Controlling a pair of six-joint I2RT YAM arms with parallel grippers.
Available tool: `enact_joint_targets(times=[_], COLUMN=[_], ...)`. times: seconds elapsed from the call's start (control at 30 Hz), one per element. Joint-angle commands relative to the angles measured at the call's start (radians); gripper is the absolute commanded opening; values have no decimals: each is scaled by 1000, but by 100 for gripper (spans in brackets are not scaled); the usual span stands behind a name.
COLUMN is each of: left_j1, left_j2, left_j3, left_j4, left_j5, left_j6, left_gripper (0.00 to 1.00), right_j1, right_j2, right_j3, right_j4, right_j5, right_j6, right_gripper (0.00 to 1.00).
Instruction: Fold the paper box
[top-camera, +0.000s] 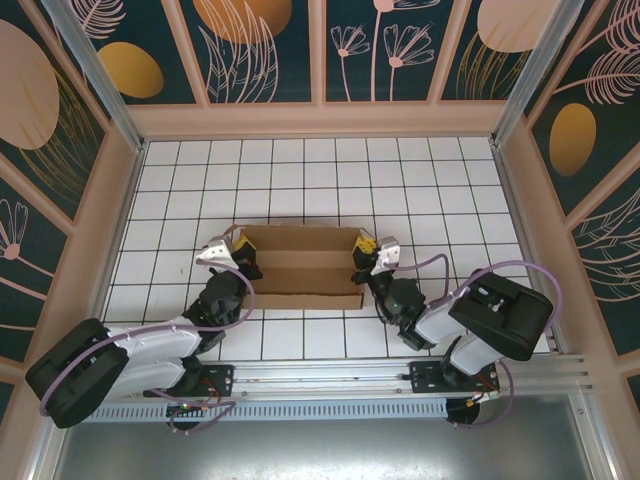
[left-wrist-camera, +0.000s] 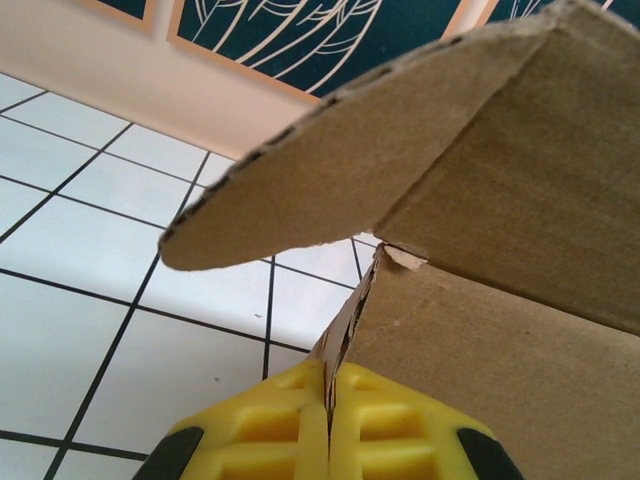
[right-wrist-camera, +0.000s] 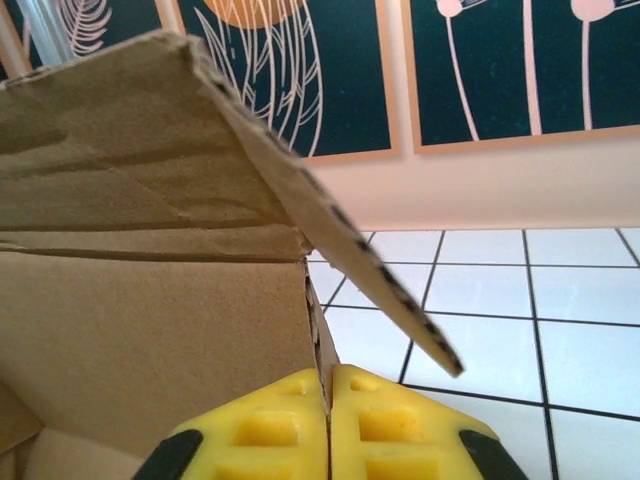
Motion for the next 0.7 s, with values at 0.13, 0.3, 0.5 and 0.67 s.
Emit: enact_joint_targets(times=[0.13, 0.3, 0.5, 0.67], left_j1=[-35, -39, -52, -58], left_j2=[-11, -1, 11, 25], left_j3=[-64, -52, -44, -27], left_j4=[-128, -130, -135, -139], left_j5=[70, 73, 58, 40], left_j6=[11, 38, 62, 79], left_gripper=[0, 0, 0, 0], right_j1=[38, 37, 32, -3], right_j2=[-114, -206, -347, -380], right_j3=[-25, -23, -7, -10], right_j4=[-100, -173, -317, -370], right_j5=[-160, -179, -177, -213], right_j6=[-2, -22, -42, -32], right_gripper=[30, 46, 61, 56])
